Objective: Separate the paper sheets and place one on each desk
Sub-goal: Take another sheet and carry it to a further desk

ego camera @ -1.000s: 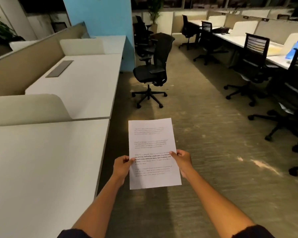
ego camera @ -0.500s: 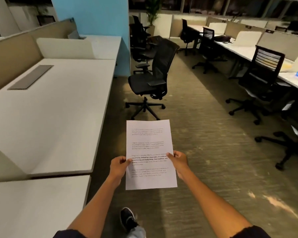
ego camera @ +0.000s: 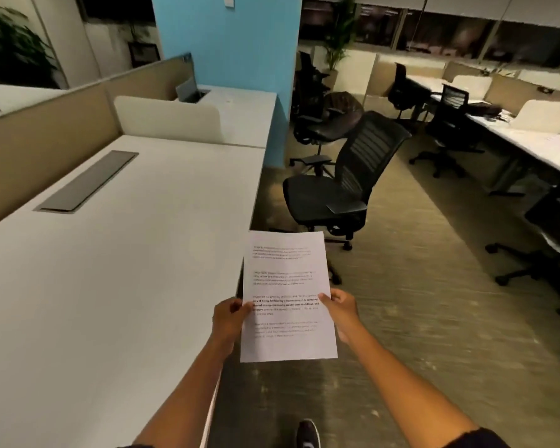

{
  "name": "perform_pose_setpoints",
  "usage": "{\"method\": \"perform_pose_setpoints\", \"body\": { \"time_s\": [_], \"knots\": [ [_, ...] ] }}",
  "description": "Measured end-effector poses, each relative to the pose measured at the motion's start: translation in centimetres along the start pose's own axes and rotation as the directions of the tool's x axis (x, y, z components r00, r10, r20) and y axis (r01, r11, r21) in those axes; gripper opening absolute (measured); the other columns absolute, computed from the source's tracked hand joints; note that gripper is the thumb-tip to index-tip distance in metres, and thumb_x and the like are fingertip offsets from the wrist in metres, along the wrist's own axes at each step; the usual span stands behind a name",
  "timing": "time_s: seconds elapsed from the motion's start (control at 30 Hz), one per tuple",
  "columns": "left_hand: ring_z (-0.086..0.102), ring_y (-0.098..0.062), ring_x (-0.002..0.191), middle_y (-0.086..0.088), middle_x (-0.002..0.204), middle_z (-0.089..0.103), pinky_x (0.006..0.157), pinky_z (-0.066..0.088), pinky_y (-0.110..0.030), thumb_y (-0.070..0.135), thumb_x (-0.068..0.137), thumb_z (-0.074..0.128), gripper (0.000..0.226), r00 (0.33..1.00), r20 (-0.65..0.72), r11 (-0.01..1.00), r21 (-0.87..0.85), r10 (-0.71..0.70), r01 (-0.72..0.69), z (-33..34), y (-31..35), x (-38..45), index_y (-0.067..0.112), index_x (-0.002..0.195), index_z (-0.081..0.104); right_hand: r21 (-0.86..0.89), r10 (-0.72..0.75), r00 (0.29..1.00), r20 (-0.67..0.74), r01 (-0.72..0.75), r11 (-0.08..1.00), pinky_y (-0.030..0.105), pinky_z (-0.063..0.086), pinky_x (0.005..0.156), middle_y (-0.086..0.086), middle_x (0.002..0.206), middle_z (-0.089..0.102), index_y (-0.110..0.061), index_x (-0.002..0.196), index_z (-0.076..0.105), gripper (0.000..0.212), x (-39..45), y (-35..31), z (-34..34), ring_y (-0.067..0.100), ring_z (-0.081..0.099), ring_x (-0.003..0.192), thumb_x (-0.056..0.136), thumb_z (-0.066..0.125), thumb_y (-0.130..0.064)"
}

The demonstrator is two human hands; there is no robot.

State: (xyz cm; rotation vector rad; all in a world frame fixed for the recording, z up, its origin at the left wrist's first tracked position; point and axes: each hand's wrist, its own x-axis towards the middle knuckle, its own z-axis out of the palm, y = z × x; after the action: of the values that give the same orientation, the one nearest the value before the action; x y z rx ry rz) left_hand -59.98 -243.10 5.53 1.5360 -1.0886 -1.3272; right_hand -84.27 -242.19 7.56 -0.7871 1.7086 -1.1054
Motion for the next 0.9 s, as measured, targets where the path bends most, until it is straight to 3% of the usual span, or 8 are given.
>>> {"method": "perform_pose_setpoints", "body": {
  "time_s": [0.07, 0.2, 0.3, 0.43, 0.63, 0.73, 0.9],
  "knots": [
    [0.067, -0.026, 0.077, -0.006, 0.083, 0.073, 0.061, 0.054, -0.033, 0.022, 0.088, 0.069, 0.019, 0.998, -0.068, 0.999, -0.034, -0.014, 0.011, -1.7, 0.4, 3.1, 0.005, 0.079, 0.065, -0.029, -0.009, 0.999, 0.049, 0.01, 1.0, 0.041, 0.06, 0.083, 0.012, 0.101, 0.073, -0.004, 0.098, 0.066, 0.008, 3.3, -1.9, 3.3, 0.027, 0.072, 0.091, 0.092, 0.064, -0.009],
    [0.068, -0.029, 0.086, -0.009, 0.091, 0.072, 0.078, 0.058, -0.046, 0.023, 0.089, 0.068, 0.019, 0.98, -0.182, 0.994, -0.089, -0.076, 0.06, -4.9, 0.3, 7.0, 0.005, 0.084, 0.065, -0.106, -0.009, 0.981, 0.194, 0.03, 0.994, 0.041, 0.061, 0.081, 0.014, 0.104, 0.072, 0.001, 0.108, 0.064, 0.017, 9.0, -4.6, 9.9, 0.029, 0.071, 0.093, 0.093, 0.062, -0.008],
    [0.067, -0.03, 0.081, -0.013, 0.089, 0.072, 0.07, 0.056, -0.04, 0.022, 0.088, 0.069, 0.02, 0.94, -0.322, 0.989, -0.127, -0.112, 0.074, -7.7, 0.3, 9.8, 0.005, 0.079, 0.063, -0.154, -0.005, 0.945, 0.328, 0.059, 0.986, 0.047, 0.058, 0.09, 0.016, 0.11, 0.07, -0.001, 0.114, 0.063, 0.021, 13.4, -6.6, 15.8, 0.031, 0.07, 0.099, 0.093, 0.062, -0.007],
    [0.064, -0.029, 0.074, -0.014, 0.086, 0.071, 0.062, 0.049, -0.033, 0.018, 0.087, 0.07, 0.017, 0.849, -0.494, 0.975, -0.196, -0.189, 0.103, -10.1, 0.2, 13.1, 0.004, 0.078, 0.064, -0.254, 0.029, 0.864, 0.503, 0.116, 0.96, 0.049, 0.055, 0.095, 0.015, 0.117, 0.069, -0.002, 0.118, 0.063, 0.025, 18.8, -8.3, 23.1, 0.031, 0.068, 0.104, 0.094, 0.06, -0.009],
    [0.066, -0.039, 0.079, -0.027, 0.091, 0.071, 0.07, 0.056, -0.05, 0.016, 0.084, 0.074, 0.026, 0.724, -0.631, 0.95, -0.291, -0.278, 0.111, -11.6, 1.3, 17.1, -0.007, 0.085, 0.062, -0.369, 0.0, 0.747, 0.664, 0.328, 0.87, 0.04, 0.052, 0.1, 0.013, 0.121, 0.068, -0.006, 0.124, 0.063, 0.032, 24.8, -11.9, 31.4, 0.029, 0.064, 0.108, 0.092, 0.062, -0.013],
    [0.066, -0.038, 0.081, -0.03, 0.094, 0.069, 0.073, 0.056, -0.05, 0.013, 0.084, 0.073, 0.027, 0.664, -0.688, 0.947, -0.303, -0.295, 0.107, -11.6, 2.2, 18.8, -0.01, 0.088, 0.061, -0.366, -0.001, 0.686, 0.727, 0.389, 0.845, 0.043, 0.052, 0.1, 0.014, 0.12, 0.069, -0.007, 0.125, 0.064, 0.034, 27.1, -13.6, 34.6, 0.03, 0.065, 0.109, 0.091, 0.062, -0.013],
    [0.059, -0.027, 0.071, -0.031, 0.097, 0.069, 0.063, 0.05, -0.037, 0.005, 0.085, 0.07, 0.017, 0.547, -0.757, 0.928, -0.353, -0.358, 0.119, -12.0, 3.2, 21.0, -0.008, 0.095, 0.065, -0.345, -0.006, 0.605, 0.796, 0.462, 0.817, 0.027, 0.048, 0.082, 0.013, 0.114, 0.071, -0.012, 0.122, 0.066, 0.032, 29.1, -15.7, 40.1, 0.025, 0.065, 0.096, 0.09, 0.063, -0.012]
  ]
}}
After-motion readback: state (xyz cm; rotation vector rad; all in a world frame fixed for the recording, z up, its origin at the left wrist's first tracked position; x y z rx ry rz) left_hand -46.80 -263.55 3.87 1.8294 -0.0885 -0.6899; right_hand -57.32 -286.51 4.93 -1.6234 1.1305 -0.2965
